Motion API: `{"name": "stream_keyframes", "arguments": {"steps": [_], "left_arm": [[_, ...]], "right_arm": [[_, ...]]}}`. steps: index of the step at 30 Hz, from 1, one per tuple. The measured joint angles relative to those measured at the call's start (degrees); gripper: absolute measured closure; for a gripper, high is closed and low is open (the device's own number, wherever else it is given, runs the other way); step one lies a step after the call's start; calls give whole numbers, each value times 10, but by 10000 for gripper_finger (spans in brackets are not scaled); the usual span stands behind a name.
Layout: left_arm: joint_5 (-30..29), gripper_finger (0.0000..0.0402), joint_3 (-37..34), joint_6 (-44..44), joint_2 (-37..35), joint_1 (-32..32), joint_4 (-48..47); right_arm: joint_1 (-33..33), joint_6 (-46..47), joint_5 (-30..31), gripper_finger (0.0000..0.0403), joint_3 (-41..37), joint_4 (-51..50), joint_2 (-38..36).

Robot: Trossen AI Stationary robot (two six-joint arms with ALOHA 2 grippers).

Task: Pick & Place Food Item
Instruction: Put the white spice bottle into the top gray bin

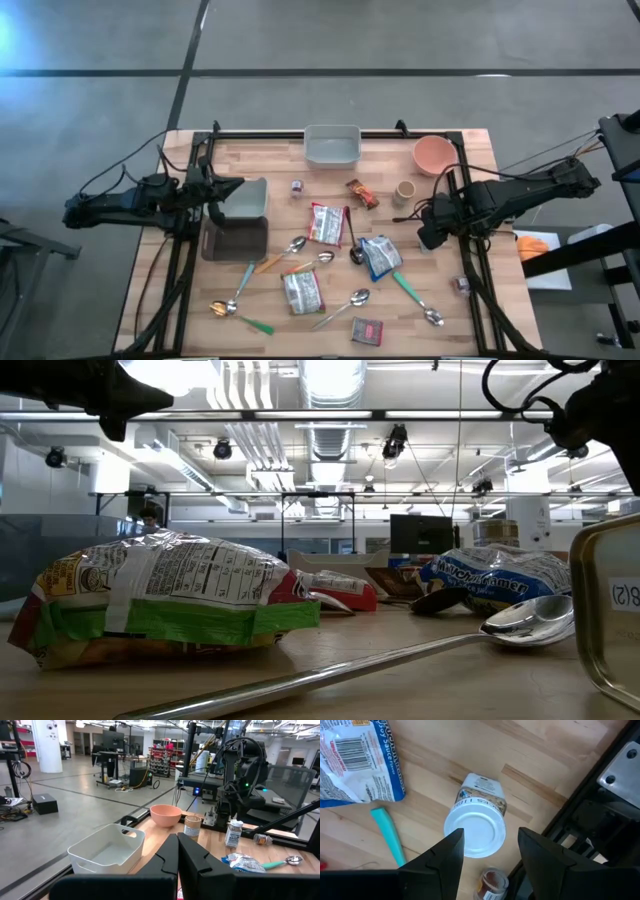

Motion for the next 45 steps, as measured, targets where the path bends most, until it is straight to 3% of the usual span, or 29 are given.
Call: {"name": "stream_keyframes", "arguments": {"steps": [11, 23, 28, 36, 45], "left_arm": [[0, 401, -1, 0, 0, 0, -17], [0, 401, -2, 0, 0, 0, -128], [0, 401, -2, 0, 0, 0, -191], [0, 401, -2, 0, 0, 0, -260], [0, 401, -2, 0, 0, 0, -274]], "right_arm": [[0, 15, -20, 218, 4, 1, 0], [0, 15, -19, 218, 4, 12, 0], [-1, -51, 29, 218, 4, 39, 0], [0, -132, 30, 218, 4, 53, 0], [0, -81, 31, 218, 4, 55, 0]]}}
